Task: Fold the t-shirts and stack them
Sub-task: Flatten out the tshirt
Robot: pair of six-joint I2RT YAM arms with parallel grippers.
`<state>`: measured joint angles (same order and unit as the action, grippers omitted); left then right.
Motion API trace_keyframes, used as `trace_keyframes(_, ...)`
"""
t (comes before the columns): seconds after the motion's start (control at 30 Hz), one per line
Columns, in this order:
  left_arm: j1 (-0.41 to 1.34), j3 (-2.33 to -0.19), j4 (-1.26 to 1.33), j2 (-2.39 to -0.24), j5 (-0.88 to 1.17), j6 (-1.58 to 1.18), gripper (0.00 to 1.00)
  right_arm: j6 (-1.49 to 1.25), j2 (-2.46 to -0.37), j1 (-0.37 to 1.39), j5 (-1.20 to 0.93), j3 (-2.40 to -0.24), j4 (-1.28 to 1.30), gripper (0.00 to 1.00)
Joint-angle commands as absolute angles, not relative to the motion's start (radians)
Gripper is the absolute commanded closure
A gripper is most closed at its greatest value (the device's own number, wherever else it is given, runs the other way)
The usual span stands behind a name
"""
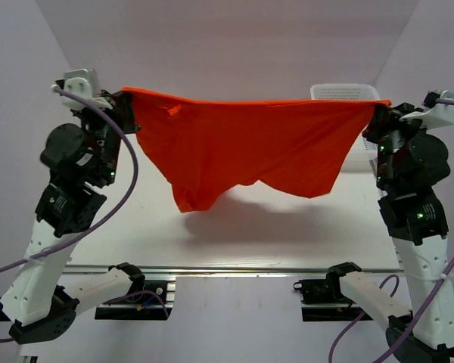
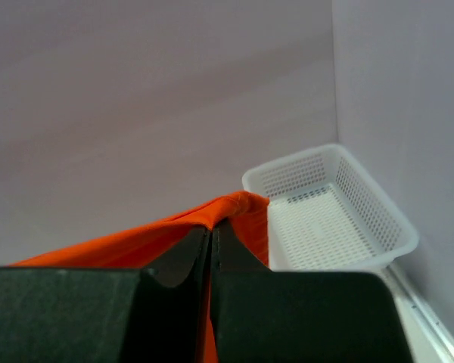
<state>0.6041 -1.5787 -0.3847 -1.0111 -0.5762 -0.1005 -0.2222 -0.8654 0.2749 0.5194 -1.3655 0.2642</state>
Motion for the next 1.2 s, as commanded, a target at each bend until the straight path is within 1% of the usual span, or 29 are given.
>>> trace_keyframes(0.0, 0.600, -1.667, -0.382, -0.979, -0.585, 0.001, 1.00, -0.103, -0.830, 0.272, 0.572, -1.455, 0.207, 1.00)
trace_keyframes(0.03, 0.609, -1.707, -0.382, -0.979, -0.487, 0.011, 1.00, -0.086, -0.827, 0.272, 0.514, -1.465, 0.207, 1.00)
trace_keyframes(0.07, 0.609, -1.726, -0.382, -0.979, -0.433, 0.023, 1.00, -0.081, -0.822, 0.273, 0.488, -1.474, 0.209, 1.00)
trace_keyframes(0.1, 0.609, -1.741, -0.382, -0.979, -0.378, 0.040, 1.00, -0.072, -0.819, 0.273, 0.392, -1.500, 0.212, 1.00)
trace_keyframes(0.13, 0.609, -1.784, -0.382, -0.979, -0.282, 0.052, 1.00, -0.063, -0.809, 0.272, 0.364, -1.506, 0.225, 1.00)
trace_keyframes(0.2, 0.609, -1.839, -0.403, -0.991, -0.204, 0.063, 1.00, -0.063, -0.789, 0.276, 0.278, -1.523, 0.232, 1.00)
trace_keyframes(0.23, 0.609, -1.905, -0.417, -1.000, -0.148, 0.063, 1.00, -0.063, -0.778, 0.272, 0.266, -1.532, 0.233, 1.00)
trace_keyframes(0.4, 0.598, -2.109, -0.509, -1.052, -0.026, 0.072, 1.00, -0.084, -0.693, 0.275, 0.213, -1.535, 0.242, 1.00)
trace_keyframes(0.67, 0.598, -2.189, -0.520, -1.020, 0.064, 0.061, 1.00, -0.101, -0.600, 0.268, 0.130, -1.631, 0.327, 1.00)
trace_keyframes(0.77, 0.598, -2.188, -0.520, -0.997, 0.113, 0.061, 1.00, -0.120, -0.577, 0.273, 0.118, -1.605, 0.328, 1.00)
trace_keyframes(0.87, 0.598, -2.134, -0.489, -0.986, 0.101, 0.052, 1.00, -0.127, -0.574, 0.271, 0.124, -1.552, 0.310, 1.00)
trace_keyframes(0.97, 0.598, -2.022, -0.445, -1.008, 0.020, 0.064, 1.00, -0.135, -0.606, 0.271, 0.165, -1.491, 0.290, 1.00)
trace_keyframes(1.03, 0.610, -1.961, -0.399, -1.029, -0.082, 0.092, 1.00, -0.152, -0.641, 0.273, 0.182, -1.427, 0.256, 1.00)
trace_keyframes(1.07, 0.611, -1.881, -0.375, -1.055, -0.118, 0.107, 1.00, -0.164, -0.658, 0.275, 0.234, -1.401, 0.243, 1.00)
trace_keyframes(1.1, 0.611, -1.835, -0.342, -1.071, -0.209, 0.118, 1.00, -0.181, -0.679, 0.275, 0.259, -1.332, 0.212, 1.00)
trace_keyframes(1.17, 0.598, -1.711, -0.246, -1.110, -0.293, 0.133, 1.00, -0.241, -0.719, 0.273, 0.322, -1.220, 0.122, 1.00)
